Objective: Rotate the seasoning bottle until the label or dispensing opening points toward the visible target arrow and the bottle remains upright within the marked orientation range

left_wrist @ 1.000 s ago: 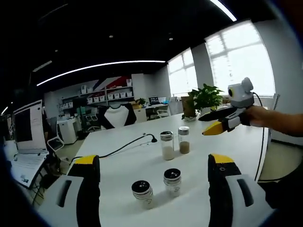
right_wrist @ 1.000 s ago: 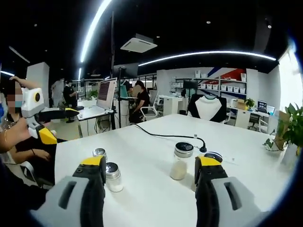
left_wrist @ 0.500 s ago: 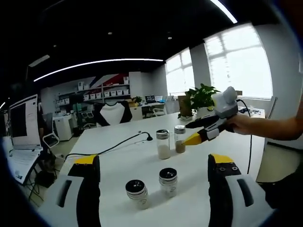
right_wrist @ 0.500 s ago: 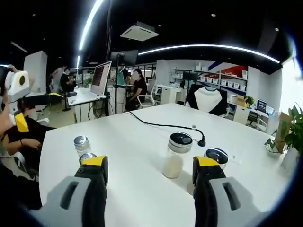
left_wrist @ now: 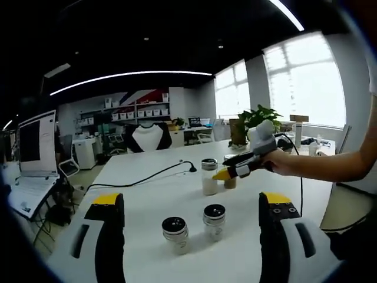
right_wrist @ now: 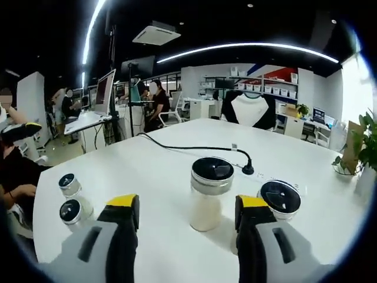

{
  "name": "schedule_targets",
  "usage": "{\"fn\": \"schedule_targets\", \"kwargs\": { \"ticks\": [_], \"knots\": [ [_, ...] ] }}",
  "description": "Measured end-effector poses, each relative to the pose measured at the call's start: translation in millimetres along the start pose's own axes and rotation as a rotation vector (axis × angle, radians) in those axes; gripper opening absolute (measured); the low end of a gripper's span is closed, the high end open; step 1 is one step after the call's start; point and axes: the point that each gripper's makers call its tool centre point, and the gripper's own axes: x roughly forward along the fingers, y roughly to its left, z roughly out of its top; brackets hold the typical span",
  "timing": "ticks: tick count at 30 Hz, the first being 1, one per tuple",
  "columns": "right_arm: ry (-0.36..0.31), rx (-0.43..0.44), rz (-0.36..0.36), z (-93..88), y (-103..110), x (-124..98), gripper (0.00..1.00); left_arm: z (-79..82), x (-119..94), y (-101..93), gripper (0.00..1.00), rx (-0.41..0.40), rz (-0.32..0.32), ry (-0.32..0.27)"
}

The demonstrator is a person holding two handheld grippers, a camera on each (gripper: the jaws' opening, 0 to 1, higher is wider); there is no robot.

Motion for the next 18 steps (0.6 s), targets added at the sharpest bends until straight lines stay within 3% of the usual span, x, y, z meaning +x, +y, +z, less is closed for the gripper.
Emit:
{"fn": "schedule_targets", "kwargs": {
  "ticks": [3, 8, 12, 15, 18],
  "knots": [
    [0.014, -0.033, -0.022, 1.3, -4, 8, 0.66, 1.0, -3, 7.9, 1.00, 0.020, 0.025, -0.014],
    [0.012, -0.006, -0.039, 3.8, -9, 20, 0.61, -1.9, -4, 20.3, 1.00, 0.017, 0.037, -0.001],
    [-0.010, 0.050, -0.086, 8.6, -14, 28, 0.59, -6.5, -3, 20.7, 1.00, -0.003, 0.044, 0.006],
    [-0.027, 0.071, -0.072, 10.3, -11, 34, 0.61, -5.8, -3, 21.9, 0.97, -0.019, 0.065, -0.008],
    [-0.039, 0.082, -0.095, 12.0, -15, 35, 0.57, -3.9, -3, 21.0, 0.98, -0.025, 0.054, -0.012]
  ]
}}
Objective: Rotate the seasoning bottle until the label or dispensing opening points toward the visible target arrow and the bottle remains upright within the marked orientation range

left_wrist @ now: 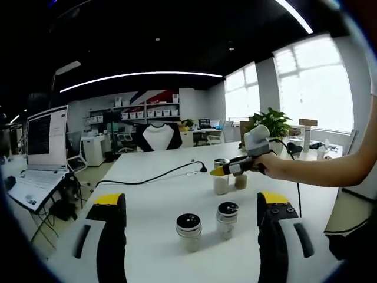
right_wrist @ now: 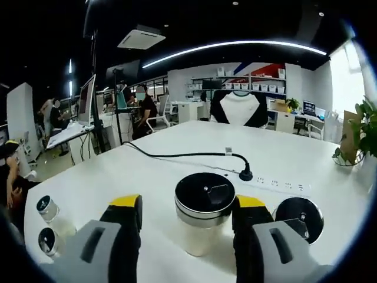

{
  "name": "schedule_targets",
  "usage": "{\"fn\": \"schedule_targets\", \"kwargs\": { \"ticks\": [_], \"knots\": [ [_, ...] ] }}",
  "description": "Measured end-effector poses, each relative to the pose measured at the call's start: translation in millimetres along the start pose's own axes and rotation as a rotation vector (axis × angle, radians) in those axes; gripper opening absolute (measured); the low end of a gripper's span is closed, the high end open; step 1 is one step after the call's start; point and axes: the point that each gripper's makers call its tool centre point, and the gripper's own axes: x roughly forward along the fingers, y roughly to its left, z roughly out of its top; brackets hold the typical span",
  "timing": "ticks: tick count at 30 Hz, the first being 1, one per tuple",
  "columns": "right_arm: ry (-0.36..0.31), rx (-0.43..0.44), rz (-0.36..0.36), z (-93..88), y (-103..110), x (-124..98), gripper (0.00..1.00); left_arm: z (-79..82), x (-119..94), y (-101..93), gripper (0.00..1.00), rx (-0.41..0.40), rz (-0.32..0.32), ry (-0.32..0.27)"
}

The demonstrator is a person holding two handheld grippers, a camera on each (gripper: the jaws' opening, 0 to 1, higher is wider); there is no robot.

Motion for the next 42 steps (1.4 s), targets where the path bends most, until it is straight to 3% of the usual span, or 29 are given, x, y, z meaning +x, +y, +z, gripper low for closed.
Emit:
{"fn": "schedule_targets", "kwargs": {
  "ticks": [7, 12, 20, 23, 31, 33, 42],
  "knots": [
    [-0.022, 0.015, -0.032, 3.2, -8, 7, 0.38, -1.1, 3, 6.0, 0.97, -0.004, -0.005, 0.010],
    [-0.031, -0.032, -0.009, 3.5, -2, 11, 0.38, -0.9, 3, 11.4, 0.97, -0.011, 0.007, 0.008],
    [-0.043, -0.027, -0.020, 3.4, -3, 13, 0.37, -3.8, 2, 9.9, 0.97, -0.032, 0.006, 0.014],
    [-0.038, -0.022, 0.016, 2.6, 3, 13, 0.37, 3.4, 1, 6.9, 0.97, -0.078, -0.016, -0.025],
    [-0.046, 0.022, 0.029, -3.0, 10, -4, 0.37, 6.5, 4, 4.6, 0.97, -0.061, -0.019, -0.020],
    [-0.050, 0.015, 0.031, -3.8, 12, -12, 0.37, 12.9, 2, 1.4, 0.97, -0.078, -0.031, -0.050],
    [-0.066, -0.030, 0.037, 9.1, 16, -42, 0.37, 18.6, 0, -0.4, 0.97, -0.062, -0.022, -0.054]
  ]
}}
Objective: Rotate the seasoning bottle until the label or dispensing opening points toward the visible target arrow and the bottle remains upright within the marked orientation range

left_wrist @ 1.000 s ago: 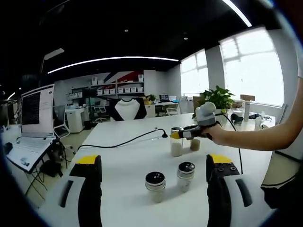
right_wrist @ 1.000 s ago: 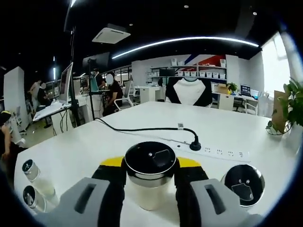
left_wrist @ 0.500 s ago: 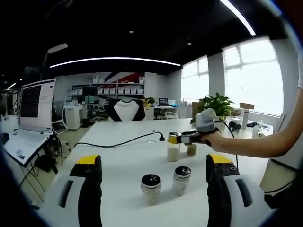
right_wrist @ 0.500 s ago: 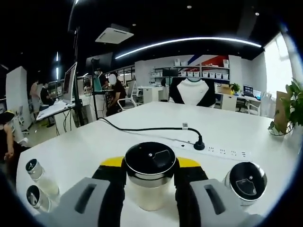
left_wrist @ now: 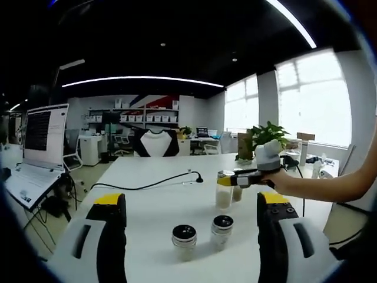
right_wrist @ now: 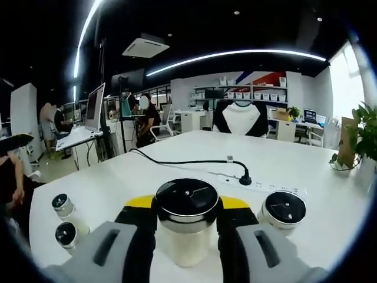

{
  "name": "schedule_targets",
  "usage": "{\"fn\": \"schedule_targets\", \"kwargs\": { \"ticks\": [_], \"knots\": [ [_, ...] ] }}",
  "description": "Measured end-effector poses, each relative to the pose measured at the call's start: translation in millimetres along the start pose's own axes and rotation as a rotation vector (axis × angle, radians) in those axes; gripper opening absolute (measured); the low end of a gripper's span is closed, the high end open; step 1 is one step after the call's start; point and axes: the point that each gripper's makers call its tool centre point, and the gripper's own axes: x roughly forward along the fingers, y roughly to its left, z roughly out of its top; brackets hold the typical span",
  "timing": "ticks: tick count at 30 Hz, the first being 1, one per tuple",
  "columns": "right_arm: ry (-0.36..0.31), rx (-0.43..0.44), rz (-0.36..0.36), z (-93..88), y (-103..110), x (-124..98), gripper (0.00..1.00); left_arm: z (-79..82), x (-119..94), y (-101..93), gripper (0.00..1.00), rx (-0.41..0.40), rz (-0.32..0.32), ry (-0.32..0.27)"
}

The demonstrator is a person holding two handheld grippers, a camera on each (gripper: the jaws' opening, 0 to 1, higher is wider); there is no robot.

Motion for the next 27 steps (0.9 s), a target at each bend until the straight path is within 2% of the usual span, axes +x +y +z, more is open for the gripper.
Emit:
{"fn": "schedule_targets", "kwargs": {
  "ticks": [5, 7, 10, 16, 27],
  "knots": [
    [-0.033, 0.020, 0.004, 11.9, 0, -19, 0.37, -4.2, -2, -13.0, 0.98, 0.011, -0.038, 0.024],
    [-0.043, 0.020, 0.006, 14.2, -1, -26, 0.37, -0.4, -3, -23.0, 0.99, -0.011, -0.075, 0.011],
    [-0.066, 0.044, 0.026, 17.2, 3, -36, 0.37, 1.8, -3, -29.2, 0.99, 0.002, -0.082, 0.010],
    [-0.049, 0.024, 0.057, 2.7, 18, -67, 0.37, 4.0, -4, -44.8, 0.99, 0.023, -0.122, 0.009],
    [-0.002, 0.018, 0.064, -25.0, 24, -103, 0.37, -4.3, -11, -57.4, 0.99, 0.025, -0.145, 0.031]
  ]
}}
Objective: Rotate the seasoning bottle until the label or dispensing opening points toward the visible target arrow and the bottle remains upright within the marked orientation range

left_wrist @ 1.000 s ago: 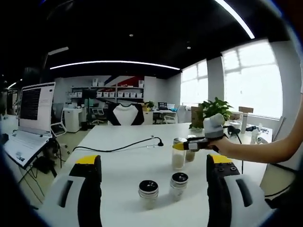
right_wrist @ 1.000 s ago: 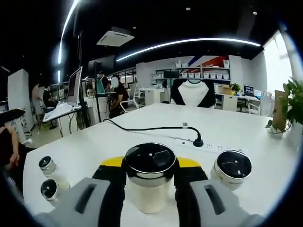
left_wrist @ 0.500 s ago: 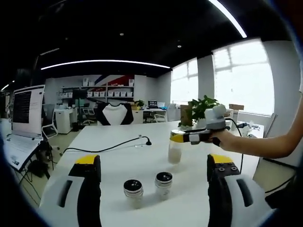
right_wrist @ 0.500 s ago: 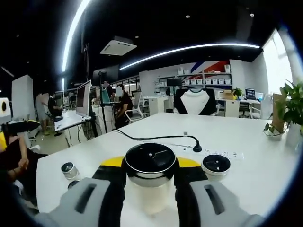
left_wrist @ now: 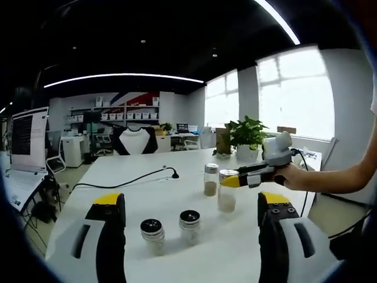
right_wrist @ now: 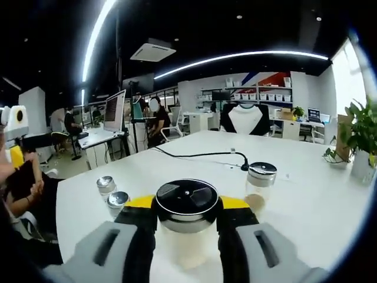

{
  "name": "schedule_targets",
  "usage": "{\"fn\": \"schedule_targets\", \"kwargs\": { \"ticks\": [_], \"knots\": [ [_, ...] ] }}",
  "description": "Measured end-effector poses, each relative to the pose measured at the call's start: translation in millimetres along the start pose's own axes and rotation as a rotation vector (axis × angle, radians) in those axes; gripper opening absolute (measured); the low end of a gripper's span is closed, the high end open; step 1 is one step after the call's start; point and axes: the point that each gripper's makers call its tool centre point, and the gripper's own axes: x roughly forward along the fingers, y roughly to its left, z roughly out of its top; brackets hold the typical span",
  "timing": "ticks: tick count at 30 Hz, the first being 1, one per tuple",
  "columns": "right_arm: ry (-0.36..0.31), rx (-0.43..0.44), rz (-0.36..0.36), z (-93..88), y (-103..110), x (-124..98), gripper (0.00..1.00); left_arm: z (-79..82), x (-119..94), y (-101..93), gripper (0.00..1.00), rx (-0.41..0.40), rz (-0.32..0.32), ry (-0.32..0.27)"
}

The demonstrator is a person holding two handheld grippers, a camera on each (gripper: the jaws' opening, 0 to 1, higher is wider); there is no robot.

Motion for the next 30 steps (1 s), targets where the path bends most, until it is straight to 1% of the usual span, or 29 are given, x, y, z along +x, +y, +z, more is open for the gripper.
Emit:
{"fn": "schedule_targets", "kwargs": {
  "ticks": [2, 5, 9, 12, 21, 26, 30],
  "knots": [
    [0.003, 0.016, 0.003, -4.2, 4, -6, 0.37, 2.5, 1, -4.6, 0.99, -0.004, -0.005, -0.010],
    [0.005, 0.034, 0.022, -8.5, 15, -15, 0.37, 3.0, 4, -12.5, 0.98, -0.002, -0.024, -0.013],
    [0.006, 0.028, 0.038, -9.7, 24, -25, 0.37, -2.9, 6, -21.9, 0.98, 0.026, -0.050, 0.010],
    [0.005, 0.021, 0.057, -7.4, 30, -32, 0.37, -7.3, 6, -26.5, 0.98, 0.020, -0.066, 0.021],
    [-0.033, -0.011, 0.119, 14.6, 56, -54, 0.37, -18.1, 3, -34.6, 0.98, 0.003, -0.096, 0.046],
    [-0.052, -0.021, 0.144, 25.7, 64, -60, 0.37, -15.4, 4, -37.2, 0.98, 0.019, -0.118, 0.046],
    [-0.077, -0.010, 0.166, 35.7, 70, -64, 0.37, -11.8, 7, -39.9, 0.98, 0.012, -0.138, 0.034]
  ]
}}
